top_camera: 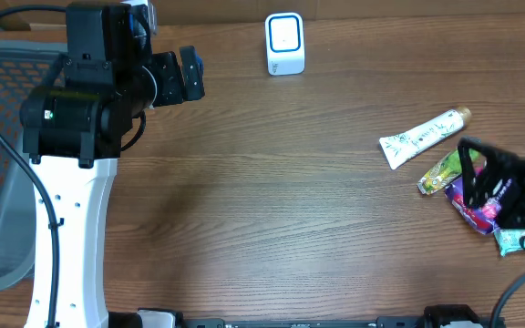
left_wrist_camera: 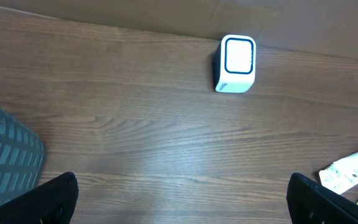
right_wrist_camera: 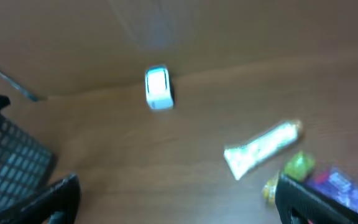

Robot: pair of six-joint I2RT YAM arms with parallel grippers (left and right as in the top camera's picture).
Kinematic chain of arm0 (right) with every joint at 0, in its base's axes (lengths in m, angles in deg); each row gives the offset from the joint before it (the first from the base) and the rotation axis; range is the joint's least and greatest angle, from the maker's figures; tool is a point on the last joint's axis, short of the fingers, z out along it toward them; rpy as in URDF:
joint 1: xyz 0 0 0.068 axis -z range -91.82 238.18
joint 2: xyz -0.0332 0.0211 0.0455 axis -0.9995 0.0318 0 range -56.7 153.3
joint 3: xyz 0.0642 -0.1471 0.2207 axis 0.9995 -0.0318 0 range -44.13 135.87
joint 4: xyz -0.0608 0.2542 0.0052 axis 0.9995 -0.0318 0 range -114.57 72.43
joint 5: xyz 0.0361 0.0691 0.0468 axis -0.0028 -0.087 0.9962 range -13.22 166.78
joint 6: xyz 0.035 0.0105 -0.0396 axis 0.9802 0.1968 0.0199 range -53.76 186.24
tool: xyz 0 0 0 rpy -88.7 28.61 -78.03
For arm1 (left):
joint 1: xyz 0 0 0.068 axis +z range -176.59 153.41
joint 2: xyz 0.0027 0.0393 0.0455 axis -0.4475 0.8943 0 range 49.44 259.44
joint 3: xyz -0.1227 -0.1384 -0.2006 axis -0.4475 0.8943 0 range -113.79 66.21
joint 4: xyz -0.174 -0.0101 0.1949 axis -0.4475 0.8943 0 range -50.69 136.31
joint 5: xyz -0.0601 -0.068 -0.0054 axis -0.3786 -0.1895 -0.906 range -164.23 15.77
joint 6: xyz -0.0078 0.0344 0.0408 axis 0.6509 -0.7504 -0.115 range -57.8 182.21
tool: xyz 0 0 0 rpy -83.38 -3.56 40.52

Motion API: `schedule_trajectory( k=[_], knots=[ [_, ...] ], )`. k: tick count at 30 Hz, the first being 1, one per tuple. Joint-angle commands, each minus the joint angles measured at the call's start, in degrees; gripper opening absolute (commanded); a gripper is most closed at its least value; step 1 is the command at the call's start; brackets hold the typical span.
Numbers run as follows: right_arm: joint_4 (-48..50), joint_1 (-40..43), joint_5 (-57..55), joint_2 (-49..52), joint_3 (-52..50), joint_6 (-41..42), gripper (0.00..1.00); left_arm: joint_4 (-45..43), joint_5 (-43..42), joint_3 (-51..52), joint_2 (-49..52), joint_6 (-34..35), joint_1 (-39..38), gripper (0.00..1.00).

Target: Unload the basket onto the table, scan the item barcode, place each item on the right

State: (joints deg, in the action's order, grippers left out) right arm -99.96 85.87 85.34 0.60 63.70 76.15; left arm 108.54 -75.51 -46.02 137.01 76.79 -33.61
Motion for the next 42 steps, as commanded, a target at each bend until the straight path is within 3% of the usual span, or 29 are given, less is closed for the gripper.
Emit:
schedule_trajectory(
  k=[1, 4, 9, 11, 12, 16, 18, 26, 33, 42],
  knots=[
    [9.97, 2.38, 1.05, -7.08, -12.85, -12.28, 1.0, -0.2, 0.37, -0.39, 0.17, -0.87, -0.11, 0.99],
    [23.3, 3.67, 2.25, -14.75, -28.15, -17.53, 1.0, -0.17, 0.37, -0.39, 0.17, -0.87, -0.11, 1.0],
    [44.0, 4.04, 2.05, -23.65, -48.74, -17.7, 1.0, -0.17, 0.37, -0.39, 0.17, -0.87, -0.11, 1.0],
    [55.45, 4.04, 2.05, -27.21, -59.08, -17.68, 1.0, -0.17, 0.37, -0.39, 0.17, -0.87, -0.11, 1.0],
    [67.52, 4.04, 2.1, -30.82, -69.7, -17.38, 1.0, -0.17, 0.37, -0.39, 0.17, -0.87, -0.11, 1.0],
    [83.6, 3.93, 2.97, -37.88, -86.66, -17.22, 1.0, -0.17, 0.37, -0.39, 0.17, -0.9, -0.11, 1.0],
    [86.79, 3.93, 2.91, -41.94, -93.42, -17.25, 1.0, -0.2, 0.37, -0.39, 0.17, -0.9, -0.11, 1.0],
    [86.58, 3.91, 2.56, -51.28, -102.92, -17.27, 1.0, -0.17, 0.37, -0.39, 0.17, -0.87, -0.11, 0.99],
    [79.17, 3.85, 5.22, -57.18, -107.36, -17.25, 1.0, -0.2, 0.37, -0.39, 0.17, -0.87, -0.11, 1.0],
    [79.08, 3.82, 6.56, -57.13, -107.36, -17.27, 1.0, -0.17, 0.37, -0.39, 0.17, -0.87, -0.11, 0.99]
  ],
)
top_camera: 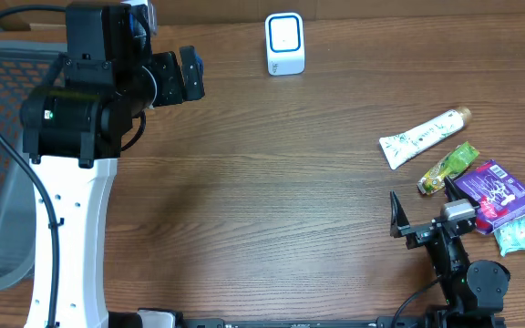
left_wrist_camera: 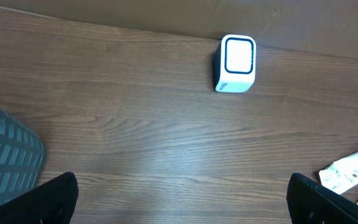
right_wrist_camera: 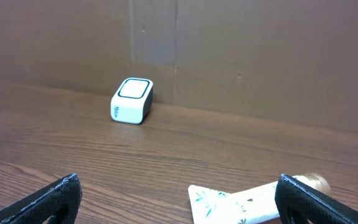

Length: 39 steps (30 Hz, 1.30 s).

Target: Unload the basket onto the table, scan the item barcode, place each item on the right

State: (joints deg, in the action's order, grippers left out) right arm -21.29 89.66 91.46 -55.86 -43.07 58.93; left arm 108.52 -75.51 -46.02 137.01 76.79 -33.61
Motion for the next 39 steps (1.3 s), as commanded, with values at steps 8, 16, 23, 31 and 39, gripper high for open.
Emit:
schedule_trajectory(
  k=[8, 16, 23, 31, 39],
  knots=[
    [0.42, 0.04, 0.44, -0.68, -0.59, -0.04, 1.0, -0.15, 0.37, -0.39, 0.17, -0.87, -0.11, 1.0],
    [0.42, 0.04, 0.44, -0.68, -0.59, -0.04, 1.0, 0.2, 0.5, -0.39, 0.17, -0.94, -0.11, 0.99],
    [0.39, 0.04, 0.44, -0.68, -0.59, -0.04, 1.0, 2.29, 4.26, 3.78, -7.08, -9.9, 0.24, 1.0],
    [0.42, 0.04, 0.44, -0.68, -0.59, -0.04, 1.0, -34.1, -5.75, 49.29, -35.32, -13.84, 10.56, 1.0],
    [0.42, 0.04, 0.44, -0.68, -0.59, -0.04, 1.0, -64.04, -4.76, 90.31, -64.22, -14.19, 10.19, 1.0]
  ],
)
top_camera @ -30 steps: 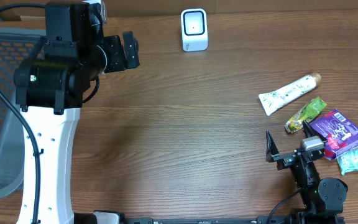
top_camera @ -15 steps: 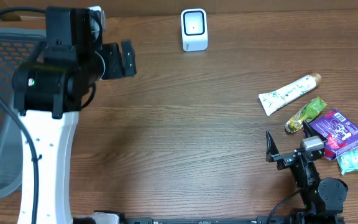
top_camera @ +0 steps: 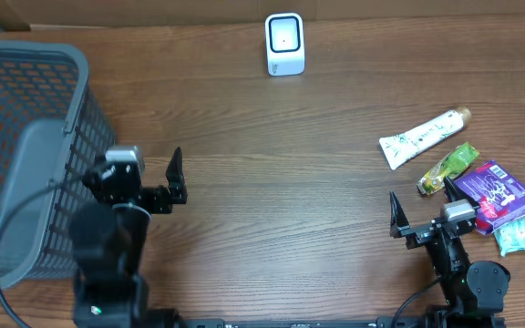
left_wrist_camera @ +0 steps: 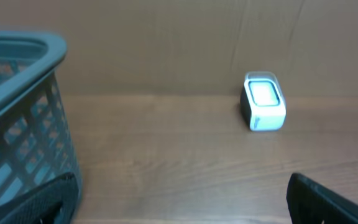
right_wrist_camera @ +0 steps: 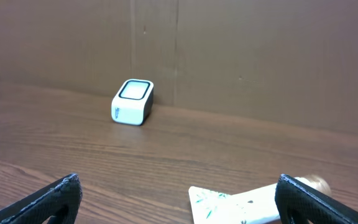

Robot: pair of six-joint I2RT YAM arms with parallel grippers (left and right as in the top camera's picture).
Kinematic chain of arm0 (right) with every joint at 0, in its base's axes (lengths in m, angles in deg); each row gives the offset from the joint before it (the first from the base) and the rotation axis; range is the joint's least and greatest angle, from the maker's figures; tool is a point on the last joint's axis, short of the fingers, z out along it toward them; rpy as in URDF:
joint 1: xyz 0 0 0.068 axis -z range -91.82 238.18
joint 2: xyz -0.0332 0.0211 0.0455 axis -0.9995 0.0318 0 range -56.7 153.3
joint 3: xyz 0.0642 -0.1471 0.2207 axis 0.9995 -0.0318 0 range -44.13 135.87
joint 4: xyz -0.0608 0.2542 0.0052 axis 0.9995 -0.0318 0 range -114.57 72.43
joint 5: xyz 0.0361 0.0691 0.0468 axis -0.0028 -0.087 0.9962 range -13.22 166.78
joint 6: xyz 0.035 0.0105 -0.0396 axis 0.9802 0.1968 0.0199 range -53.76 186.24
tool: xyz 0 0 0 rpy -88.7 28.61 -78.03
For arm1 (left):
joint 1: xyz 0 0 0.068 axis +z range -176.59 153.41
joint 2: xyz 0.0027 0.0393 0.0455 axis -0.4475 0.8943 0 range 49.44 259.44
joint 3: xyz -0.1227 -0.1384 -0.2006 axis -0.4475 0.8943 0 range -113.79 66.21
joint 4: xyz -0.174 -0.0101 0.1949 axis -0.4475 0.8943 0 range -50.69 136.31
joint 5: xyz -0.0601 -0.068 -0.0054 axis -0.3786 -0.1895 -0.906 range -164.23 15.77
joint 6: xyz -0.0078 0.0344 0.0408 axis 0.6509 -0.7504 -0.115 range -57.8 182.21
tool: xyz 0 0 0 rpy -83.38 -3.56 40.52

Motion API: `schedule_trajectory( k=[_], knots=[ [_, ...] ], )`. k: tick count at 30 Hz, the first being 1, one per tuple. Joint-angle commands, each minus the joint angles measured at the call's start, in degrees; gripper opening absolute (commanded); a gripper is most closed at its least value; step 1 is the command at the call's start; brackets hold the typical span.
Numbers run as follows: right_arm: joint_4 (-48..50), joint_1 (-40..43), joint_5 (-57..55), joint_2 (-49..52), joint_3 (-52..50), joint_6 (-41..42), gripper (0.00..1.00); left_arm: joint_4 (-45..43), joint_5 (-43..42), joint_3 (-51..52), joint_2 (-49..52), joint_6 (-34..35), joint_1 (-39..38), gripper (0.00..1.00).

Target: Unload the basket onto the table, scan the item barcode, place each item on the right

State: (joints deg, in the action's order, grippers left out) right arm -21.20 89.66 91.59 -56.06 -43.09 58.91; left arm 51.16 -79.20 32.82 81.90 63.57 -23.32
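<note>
The white barcode scanner [top_camera: 285, 43] stands at the far edge of the table, also visible as scanner [left_wrist_camera: 265, 102] and scanner [right_wrist_camera: 132, 101]. Items lie at the right: a white tube [top_camera: 424, 137], a green pouch [top_camera: 447, 169], a purple packet [top_camera: 492, 196] and a teal packet [top_camera: 518, 239]. My left gripper [top_camera: 135, 175] sits low at the front left, open and empty, with only its fingertips [left_wrist_camera: 48, 199] showing. My right gripper [top_camera: 424, 208] is low at the front right, open and empty, just short of the tube [right_wrist_camera: 235, 208].
A grey mesh basket [top_camera: 25, 137] fills the left side of the table, right beside my left arm, and shows as basket [left_wrist_camera: 17, 124]. A brown cardboard wall [right_wrist_camera: 229, 50] backs the table behind the scanner.
My left arm stood raised over the far left and covered the basket; now it sits low at the front left, looking level across the table. The right arm has not moved.
First my right arm hung over the items at the right, its view blurred, while the left arm stood raised at the far left. Then the right arm was low at the front right, open. Now the left arm is low too, and the basket shows in full.
</note>
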Motion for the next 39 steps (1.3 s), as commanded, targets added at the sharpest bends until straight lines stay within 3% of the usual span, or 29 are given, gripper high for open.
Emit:
schedule_trajectory(
  k=[1, 5, 11, 15, 19, 39],
  knots=[
    [0.33, 0.04, 0.31, -0.48, -0.57, -0.02, 1.0, -9.09, -1.33, 14.69, -11.76, -0.96, -0.15, 0.99],
    [0.33, 0.04, 0.31, -0.48, -0.57, -0.02, 1.0, -14.43, -2.01, 26.47, -24.61, -0.96, -0.28, 1.0],
    [0.33, 0.04, 0.31, -0.48, -0.57, -0.02, 1.0, -15.65, -2.1, 33.03, -32.33, -0.96, -0.31, 1.0],
    [0.33, 0.04, 0.31, -0.48, -0.57, -0.02, 1.0, -14.47, -1.97, 33.14, -32.28, -2.73, -0.33, 1.0],
    [0.33, 0.04, 0.31, -0.48, -0.57, -0.02, 1.0, -7.82, -1.84, 33.14, -32.28, -3.54, -0.35, 1.0],
    [0.33, 0.04, 0.31, -0.48, -0.57, -0.02, 1.0, -8.0, -1.95, 33.11, -32.22, -3.56, -0.33, 1.0]
  ],
)
